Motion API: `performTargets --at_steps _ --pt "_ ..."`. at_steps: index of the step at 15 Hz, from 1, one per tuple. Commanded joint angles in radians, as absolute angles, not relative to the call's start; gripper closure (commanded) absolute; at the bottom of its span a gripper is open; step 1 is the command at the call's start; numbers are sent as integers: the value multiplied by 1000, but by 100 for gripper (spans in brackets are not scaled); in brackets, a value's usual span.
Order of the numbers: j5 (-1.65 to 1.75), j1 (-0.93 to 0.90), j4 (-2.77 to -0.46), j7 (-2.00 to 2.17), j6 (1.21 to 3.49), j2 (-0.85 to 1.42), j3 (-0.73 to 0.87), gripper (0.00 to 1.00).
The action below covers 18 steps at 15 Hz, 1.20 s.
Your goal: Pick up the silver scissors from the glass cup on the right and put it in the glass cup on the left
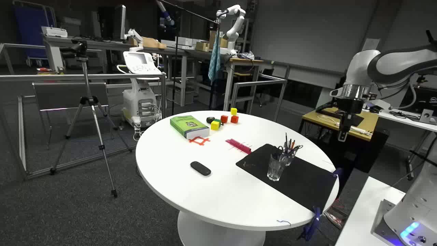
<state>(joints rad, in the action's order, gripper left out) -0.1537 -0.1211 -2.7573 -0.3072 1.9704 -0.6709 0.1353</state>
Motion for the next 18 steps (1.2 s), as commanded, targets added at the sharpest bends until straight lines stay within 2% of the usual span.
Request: performTargets --at_steps 1,9,18 --pt "-162 -107 -2756 -315 1967 -669 122 0" --pt "-140 -110 -2742 -360 1946 -655 132 0" --pt "70 -66 -2686 -525 2027 -542 158 0"
